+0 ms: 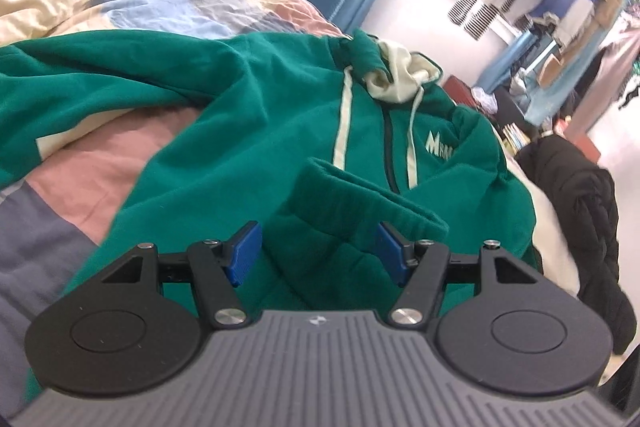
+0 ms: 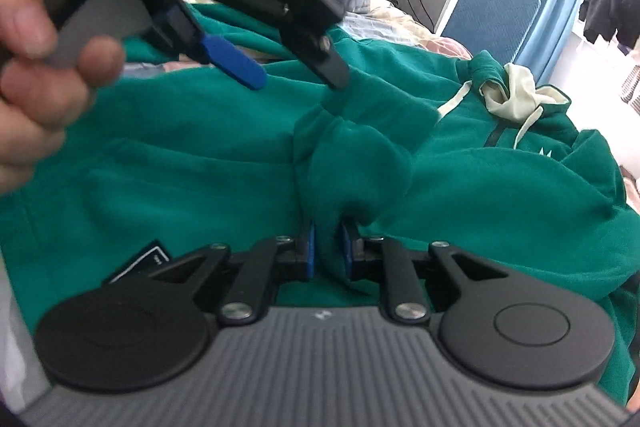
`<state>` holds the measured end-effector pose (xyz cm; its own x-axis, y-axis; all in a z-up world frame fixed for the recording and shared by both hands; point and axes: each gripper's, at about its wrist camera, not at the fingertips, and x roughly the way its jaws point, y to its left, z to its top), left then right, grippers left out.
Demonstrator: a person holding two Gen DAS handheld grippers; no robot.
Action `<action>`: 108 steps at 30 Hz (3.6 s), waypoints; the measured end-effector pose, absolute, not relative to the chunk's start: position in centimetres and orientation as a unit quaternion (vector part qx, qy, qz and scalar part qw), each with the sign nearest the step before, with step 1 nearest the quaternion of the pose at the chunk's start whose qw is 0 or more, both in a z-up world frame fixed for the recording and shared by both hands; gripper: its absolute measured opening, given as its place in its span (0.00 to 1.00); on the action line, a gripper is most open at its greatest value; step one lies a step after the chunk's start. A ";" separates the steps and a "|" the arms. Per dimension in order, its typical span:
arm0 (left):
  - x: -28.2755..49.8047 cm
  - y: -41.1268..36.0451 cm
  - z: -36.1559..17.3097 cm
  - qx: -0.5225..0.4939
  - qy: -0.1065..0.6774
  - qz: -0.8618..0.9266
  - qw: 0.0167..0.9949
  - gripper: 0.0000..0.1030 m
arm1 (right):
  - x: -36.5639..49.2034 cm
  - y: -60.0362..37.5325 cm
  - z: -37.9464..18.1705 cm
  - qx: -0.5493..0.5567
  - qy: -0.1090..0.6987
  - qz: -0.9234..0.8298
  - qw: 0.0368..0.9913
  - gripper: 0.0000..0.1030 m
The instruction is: Fold large clothes
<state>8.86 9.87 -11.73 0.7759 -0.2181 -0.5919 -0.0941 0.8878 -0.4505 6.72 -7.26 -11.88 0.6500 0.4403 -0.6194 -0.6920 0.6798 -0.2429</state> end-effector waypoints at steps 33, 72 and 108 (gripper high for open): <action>8.1 6.9 -12.1 -0.213 0.318 -0.041 0.923 0.76 | 17.4 -23.5 -12.7 0.253 0.340 0.096 0.901 0.12; 9.3 9.2 -12.4 -0.201 0.348 0.028 0.915 0.76 | 13.8 -13.2 -10.3 0.036 0.284 0.250 0.925 0.19; 7.9 7.9 -14.9 -0.164 0.440 0.013 0.883 0.76 | 4.3 -12.1 -6.1 -0.073 0.270 0.383 0.880 0.17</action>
